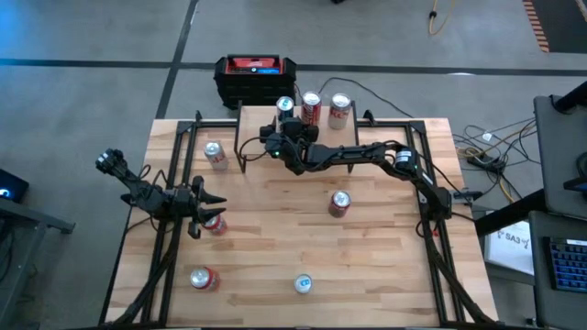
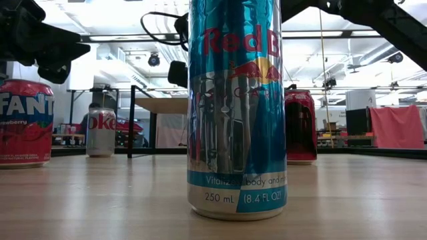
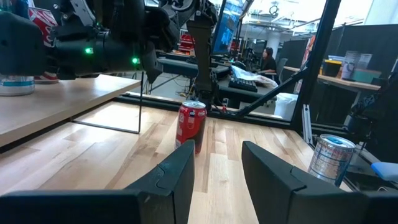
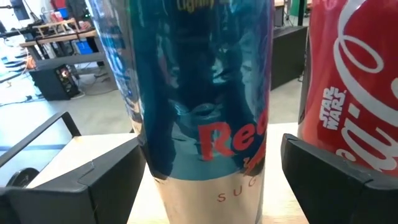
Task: Place canned beverage on shelf
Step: Put the top blue soda can on the shelf
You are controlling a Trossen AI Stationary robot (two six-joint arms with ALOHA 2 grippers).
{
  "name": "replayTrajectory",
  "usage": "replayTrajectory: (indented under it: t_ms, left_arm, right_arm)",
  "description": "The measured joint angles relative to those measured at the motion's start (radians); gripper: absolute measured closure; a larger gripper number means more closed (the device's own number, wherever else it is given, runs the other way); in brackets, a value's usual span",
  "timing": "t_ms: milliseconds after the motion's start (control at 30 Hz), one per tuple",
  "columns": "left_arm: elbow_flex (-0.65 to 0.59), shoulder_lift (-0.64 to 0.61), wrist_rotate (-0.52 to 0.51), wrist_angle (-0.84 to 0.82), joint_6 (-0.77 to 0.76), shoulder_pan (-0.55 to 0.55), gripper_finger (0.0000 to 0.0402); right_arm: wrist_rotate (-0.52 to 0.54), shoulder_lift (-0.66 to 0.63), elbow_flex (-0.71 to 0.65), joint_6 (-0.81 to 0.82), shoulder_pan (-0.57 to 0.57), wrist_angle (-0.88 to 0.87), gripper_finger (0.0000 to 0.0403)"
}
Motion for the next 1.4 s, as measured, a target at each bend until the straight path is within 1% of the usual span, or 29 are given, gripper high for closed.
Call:
replayTrajectory:
  t_ms: [233,600,700,867,900,1233,1400]
  left_arm:
    - [0.000,0.000,0.000,0.000,0.000,0.000,0.0283]
    - [0.000,0.000,0.000,0.000,0.000,0.000,0.0283]
    - [0.000,0.000,0.000,0.000,0.000,0.000,0.0283]
    - [0.000,0.000,0.000,0.000,0.000,0.000,0.0283]
    - [0.000,0.000,0.000,0.000,0.000,0.000,0.0283]
    - [0.000,0.000,0.000,0.000,0.000,0.000,0.0283]
    - [0.000,0.000,0.000,0.000,0.000,0.000,0.0283]
  right_arm:
    - [0.001,0.000,0.000,0.036,0.002,-0.001,0.0058]
    - [0.001,0.000,0.000,0.039,0.002,-0.004,0.0063]
    - [0.001,0.000,0.000,0.038,0.002,-0.004,0.0087]
    - [0.000,0.000,0.000,0.044,0.004,-0.004,0.0177]
    - [0.000,0.000,0.000,0.045,0.005,-0.003,0.0186]
    - [-0.006,0.000,0.000,0.037,0.006,0.000,0.0186]
    - [-0.007,0.000,0.000,0.035,-0.001,0.005,0.0167]
